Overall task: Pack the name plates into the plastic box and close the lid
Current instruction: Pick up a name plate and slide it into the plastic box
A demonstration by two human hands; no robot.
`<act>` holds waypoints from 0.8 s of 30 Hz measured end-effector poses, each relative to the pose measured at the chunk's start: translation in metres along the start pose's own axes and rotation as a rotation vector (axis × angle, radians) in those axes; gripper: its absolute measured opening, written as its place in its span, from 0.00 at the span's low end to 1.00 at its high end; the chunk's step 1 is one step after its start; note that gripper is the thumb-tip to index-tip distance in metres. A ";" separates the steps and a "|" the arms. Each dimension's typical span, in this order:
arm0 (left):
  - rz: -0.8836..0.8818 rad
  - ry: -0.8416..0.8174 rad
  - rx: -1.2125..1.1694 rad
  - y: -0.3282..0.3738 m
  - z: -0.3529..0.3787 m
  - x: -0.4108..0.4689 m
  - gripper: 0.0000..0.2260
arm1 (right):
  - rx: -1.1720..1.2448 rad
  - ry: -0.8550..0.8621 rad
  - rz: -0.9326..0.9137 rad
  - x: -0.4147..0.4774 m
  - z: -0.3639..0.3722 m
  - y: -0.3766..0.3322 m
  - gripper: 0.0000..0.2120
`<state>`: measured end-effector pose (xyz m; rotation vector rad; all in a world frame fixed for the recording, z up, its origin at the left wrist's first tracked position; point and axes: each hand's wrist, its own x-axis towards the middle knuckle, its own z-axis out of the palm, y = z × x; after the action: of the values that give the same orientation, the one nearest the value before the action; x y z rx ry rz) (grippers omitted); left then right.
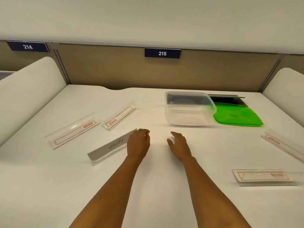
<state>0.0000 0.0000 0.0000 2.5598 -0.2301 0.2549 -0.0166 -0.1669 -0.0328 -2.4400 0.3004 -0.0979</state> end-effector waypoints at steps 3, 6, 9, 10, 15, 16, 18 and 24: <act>-0.040 0.226 -0.070 -0.012 -0.012 0.011 0.12 | 0.169 -0.053 -0.040 0.016 0.014 -0.028 0.21; -0.220 0.399 -0.094 -0.034 -0.023 0.016 0.11 | 0.239 -0.156 -0.070 0.027 0.030 -0.058 0.23; -0.511 0.557 -0.122 -0.061 -0.028 0.013 0.13 | 0.289 -0.247 -0.101 0.036 0.044 -0.077 0.24; -0.630 0.588 -0.153 -0.069 -0.030 0.012 0.13 | 0.308 -0.266 -0.101 0.038 0.047 -0.081 0.24; -1.135 0.644 -0.391 -0.096 -0.037 0.000 0.18 | 0.363 -0.334 -0.106 0.046 0.064 -0.089 0.22; -1.184 0.639 -0.432 -0.100 -0.036 -0.003 0.20 | 0.367 -0.334 -0.113 0.047 0.067 -0.088 0.20; -1.195 0.634 -0.492 -0.106 -0.032 -0.007 0.22 | 0.397 -0.336 -0.116 0.048 0.071 -0.089 0.17; -1.122 0.701 -0.569 -0.109 -0.027 -0.006 0.23 | 0.521 -0.346 -0.072 0.050 0.074 -0.089 0.13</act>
<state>0.0136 0.1063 -0.0343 1.5697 1.1665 0.5080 0.0592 -0.0666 -0.0336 -1.9058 0.0235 0.1923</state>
